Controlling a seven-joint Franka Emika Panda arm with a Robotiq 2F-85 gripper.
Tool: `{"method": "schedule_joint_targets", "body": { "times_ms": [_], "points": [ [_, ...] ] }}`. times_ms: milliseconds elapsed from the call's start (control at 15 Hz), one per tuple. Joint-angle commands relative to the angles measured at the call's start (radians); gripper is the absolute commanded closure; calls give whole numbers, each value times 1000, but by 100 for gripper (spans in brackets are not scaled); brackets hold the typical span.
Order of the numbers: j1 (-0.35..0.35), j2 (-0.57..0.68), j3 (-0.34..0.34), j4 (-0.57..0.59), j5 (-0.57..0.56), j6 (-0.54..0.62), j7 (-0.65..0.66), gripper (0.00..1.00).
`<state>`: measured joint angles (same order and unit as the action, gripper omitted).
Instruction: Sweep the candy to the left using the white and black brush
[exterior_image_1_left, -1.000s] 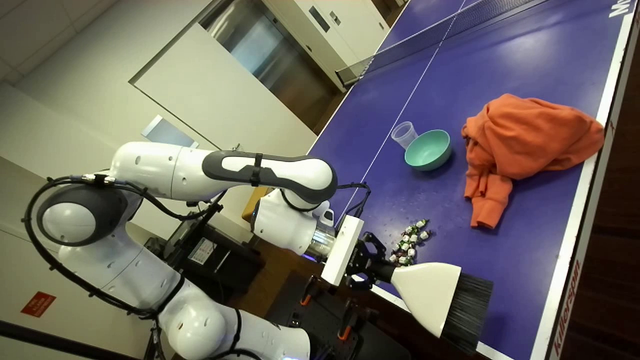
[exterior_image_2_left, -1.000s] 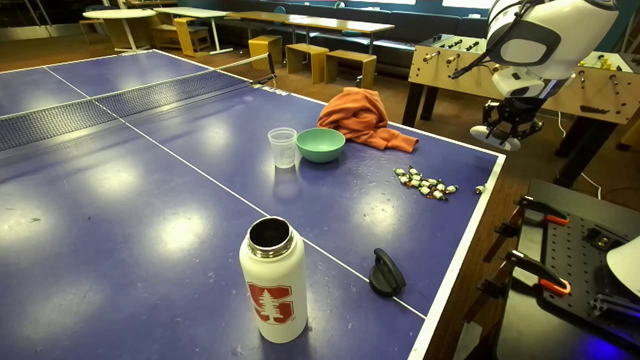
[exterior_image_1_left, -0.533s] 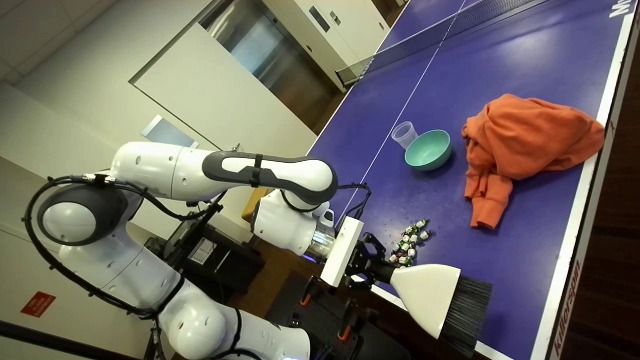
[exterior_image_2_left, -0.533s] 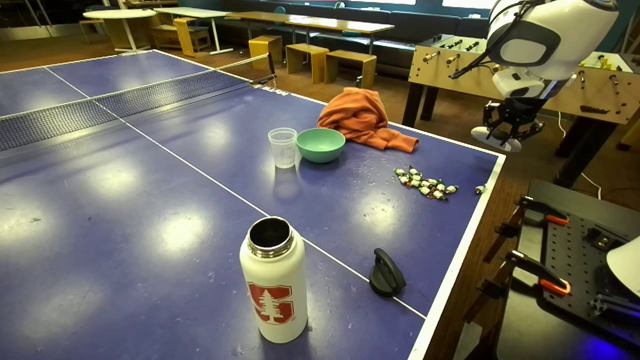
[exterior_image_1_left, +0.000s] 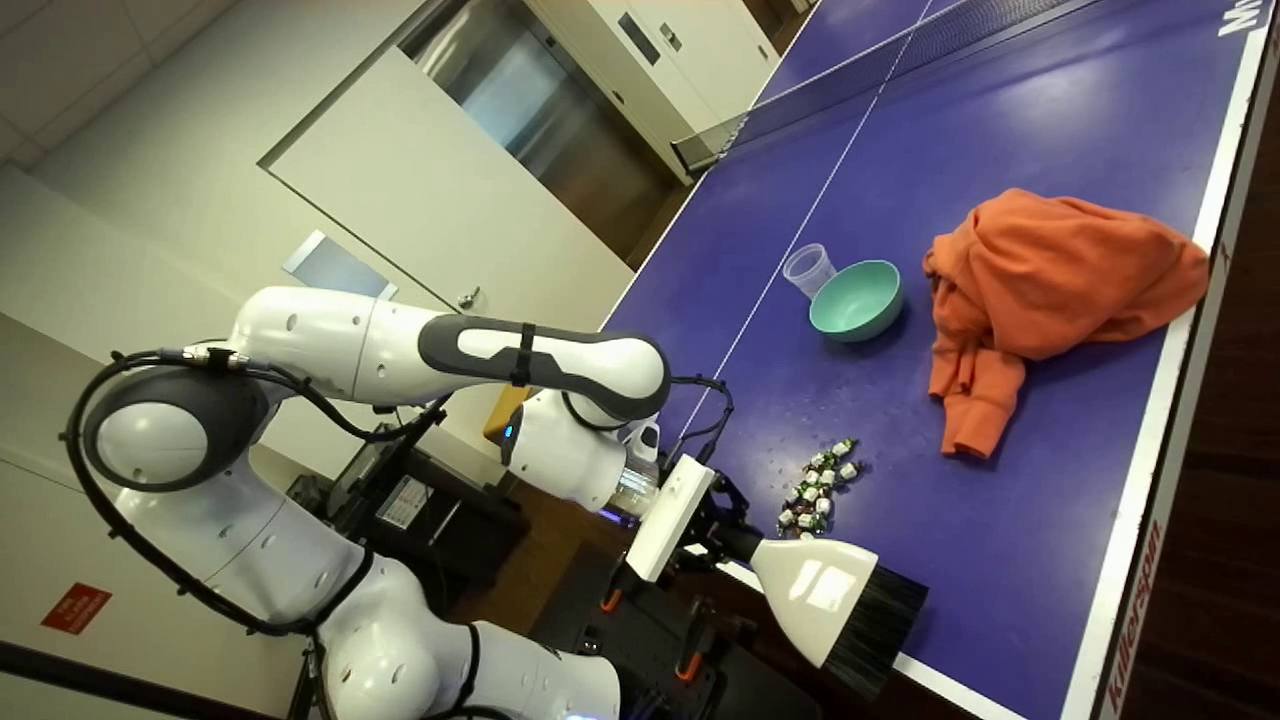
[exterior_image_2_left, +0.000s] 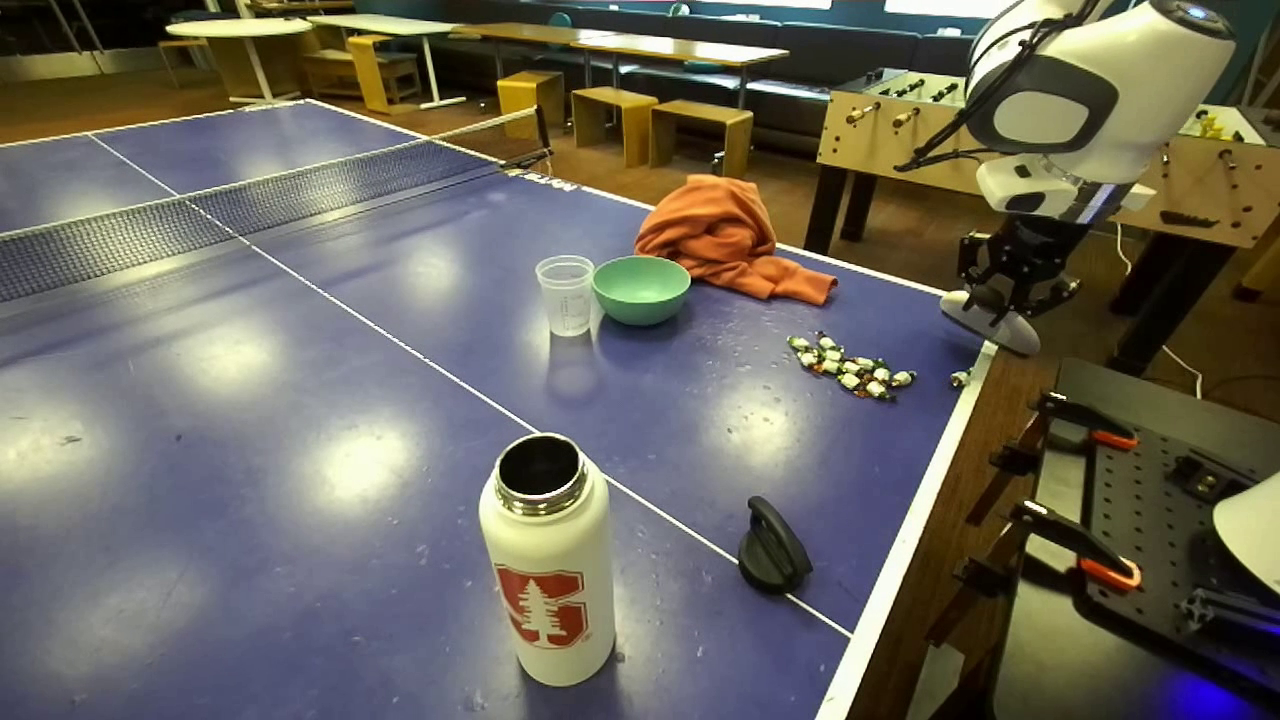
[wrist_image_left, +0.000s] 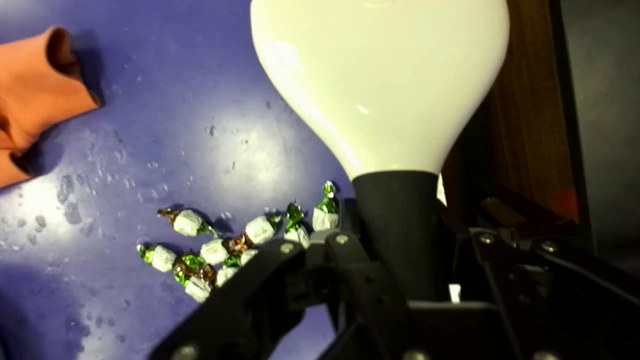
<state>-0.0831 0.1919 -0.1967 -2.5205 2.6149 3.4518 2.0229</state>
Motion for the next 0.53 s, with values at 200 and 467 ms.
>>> {"method": "schedule_joint_targets", "body": {
  "times_ms": [200,467],
  "points": [
    [-367,14,505,-2,-2,-43,172,88],
    [-540,57,743,60,-4,-23,196,88]
  ]
}}
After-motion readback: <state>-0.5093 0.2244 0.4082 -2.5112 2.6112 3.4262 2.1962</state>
